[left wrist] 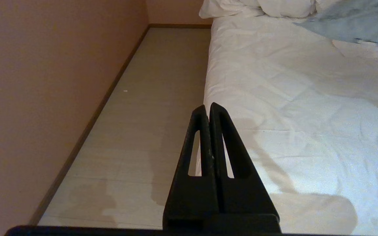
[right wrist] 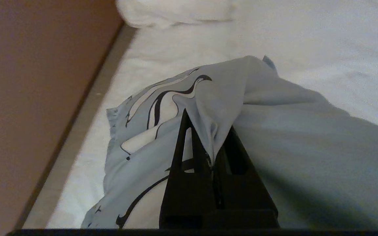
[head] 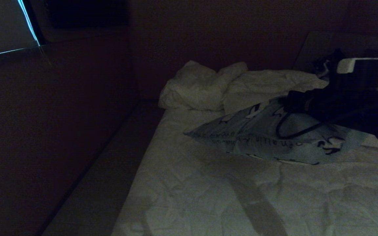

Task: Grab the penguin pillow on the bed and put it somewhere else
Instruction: Place the pillow at the end of the bed

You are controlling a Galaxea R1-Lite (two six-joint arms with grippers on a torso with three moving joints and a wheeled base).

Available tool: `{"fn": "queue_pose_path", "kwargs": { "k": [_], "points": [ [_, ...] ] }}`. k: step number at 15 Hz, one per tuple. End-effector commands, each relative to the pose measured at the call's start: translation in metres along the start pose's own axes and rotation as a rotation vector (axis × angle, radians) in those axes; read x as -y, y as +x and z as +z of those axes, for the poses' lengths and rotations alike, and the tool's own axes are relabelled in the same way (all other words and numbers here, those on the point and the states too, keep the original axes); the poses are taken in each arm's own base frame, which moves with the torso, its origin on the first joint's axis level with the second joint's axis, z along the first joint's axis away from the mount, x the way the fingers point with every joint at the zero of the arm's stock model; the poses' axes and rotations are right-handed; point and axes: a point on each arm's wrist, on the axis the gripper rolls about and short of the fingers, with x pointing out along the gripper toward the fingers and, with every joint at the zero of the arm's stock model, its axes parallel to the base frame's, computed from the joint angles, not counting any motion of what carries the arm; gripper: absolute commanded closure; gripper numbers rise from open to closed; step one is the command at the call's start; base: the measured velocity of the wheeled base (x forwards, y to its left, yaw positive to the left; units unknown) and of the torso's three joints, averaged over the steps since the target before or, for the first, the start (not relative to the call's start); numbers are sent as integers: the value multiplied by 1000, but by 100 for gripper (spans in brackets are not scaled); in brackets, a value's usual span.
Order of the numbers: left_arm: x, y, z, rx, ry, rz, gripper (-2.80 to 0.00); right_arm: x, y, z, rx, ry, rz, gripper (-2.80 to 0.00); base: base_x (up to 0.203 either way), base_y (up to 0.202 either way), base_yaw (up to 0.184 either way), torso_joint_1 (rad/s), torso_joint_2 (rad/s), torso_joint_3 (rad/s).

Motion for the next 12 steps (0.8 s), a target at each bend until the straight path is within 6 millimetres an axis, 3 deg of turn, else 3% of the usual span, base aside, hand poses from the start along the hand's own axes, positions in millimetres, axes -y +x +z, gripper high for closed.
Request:
{"fn": "queue_pose_path", "kwargs": {
  "k": [1,5,12],
  "points": [
    [0,0,0,-1,-1,1,0,-21,36,-20,-51,-15,34,0,0,0,0,0,0,0],
    [0,0,0,-1,-1,1,0,-54,74,-37,-67,-35,106,0,0,0,0,0,0,0],
    [0,0,0,-1,-1,-1,0,-77,108,-51,-56,-104,154,0,0,0,0,0,0,0]
  ]
}}
